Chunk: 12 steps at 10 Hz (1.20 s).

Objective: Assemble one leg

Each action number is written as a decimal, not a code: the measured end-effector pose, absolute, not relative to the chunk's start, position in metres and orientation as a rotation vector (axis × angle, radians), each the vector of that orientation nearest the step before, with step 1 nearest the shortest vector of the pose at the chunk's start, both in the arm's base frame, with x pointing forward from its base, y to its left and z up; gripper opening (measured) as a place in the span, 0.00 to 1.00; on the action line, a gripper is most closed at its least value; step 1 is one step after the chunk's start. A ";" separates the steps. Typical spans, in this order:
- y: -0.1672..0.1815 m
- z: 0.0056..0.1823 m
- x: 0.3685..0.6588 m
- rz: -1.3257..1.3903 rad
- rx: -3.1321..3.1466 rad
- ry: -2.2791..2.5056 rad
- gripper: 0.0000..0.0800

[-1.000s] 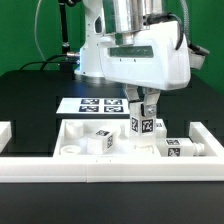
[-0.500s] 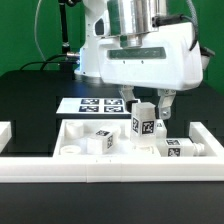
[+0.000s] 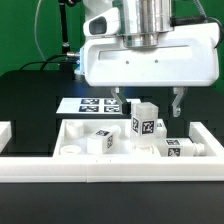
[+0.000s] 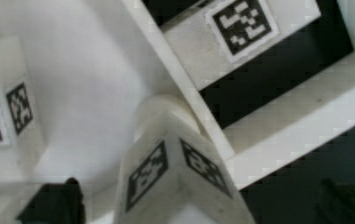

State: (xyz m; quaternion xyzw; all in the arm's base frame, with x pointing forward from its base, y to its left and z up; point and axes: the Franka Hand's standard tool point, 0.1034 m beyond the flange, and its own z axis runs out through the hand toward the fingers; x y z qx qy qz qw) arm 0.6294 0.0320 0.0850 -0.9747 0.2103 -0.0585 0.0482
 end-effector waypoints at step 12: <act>0.022 0.080 0.634 -0.209 -3.087 -0.433 0.38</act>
Offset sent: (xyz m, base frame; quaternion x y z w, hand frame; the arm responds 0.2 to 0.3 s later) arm 0.0117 -0.0049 -0.0011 -0.0265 -0.0186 -0.2808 0.9592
